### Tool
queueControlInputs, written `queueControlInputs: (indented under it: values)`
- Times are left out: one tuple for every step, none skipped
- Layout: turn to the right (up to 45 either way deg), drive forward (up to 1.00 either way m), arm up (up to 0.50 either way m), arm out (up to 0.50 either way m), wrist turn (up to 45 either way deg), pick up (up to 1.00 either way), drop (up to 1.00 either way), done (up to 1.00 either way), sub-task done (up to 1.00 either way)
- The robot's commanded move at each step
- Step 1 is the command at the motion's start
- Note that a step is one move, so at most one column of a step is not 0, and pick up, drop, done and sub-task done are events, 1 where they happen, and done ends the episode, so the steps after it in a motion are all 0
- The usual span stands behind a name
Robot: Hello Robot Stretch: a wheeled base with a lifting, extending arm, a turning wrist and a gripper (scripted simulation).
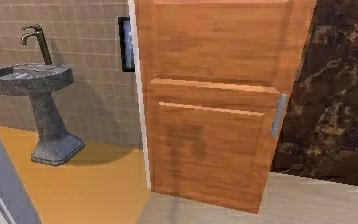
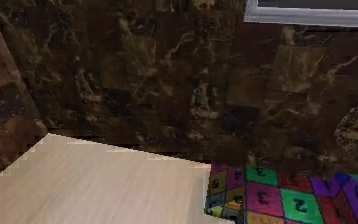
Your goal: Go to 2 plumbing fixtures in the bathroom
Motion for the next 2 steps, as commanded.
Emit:
queueControlInputs:
  values:
    - [0.0, 0.30, 0.00, 0.00, 0.0, 0.00, 0.00, 0.00, 0.00]
    - [-21.0, 0.00, 0.00, 0.00, 0.0, 0.00, 0.00, 0.00, 0.00]
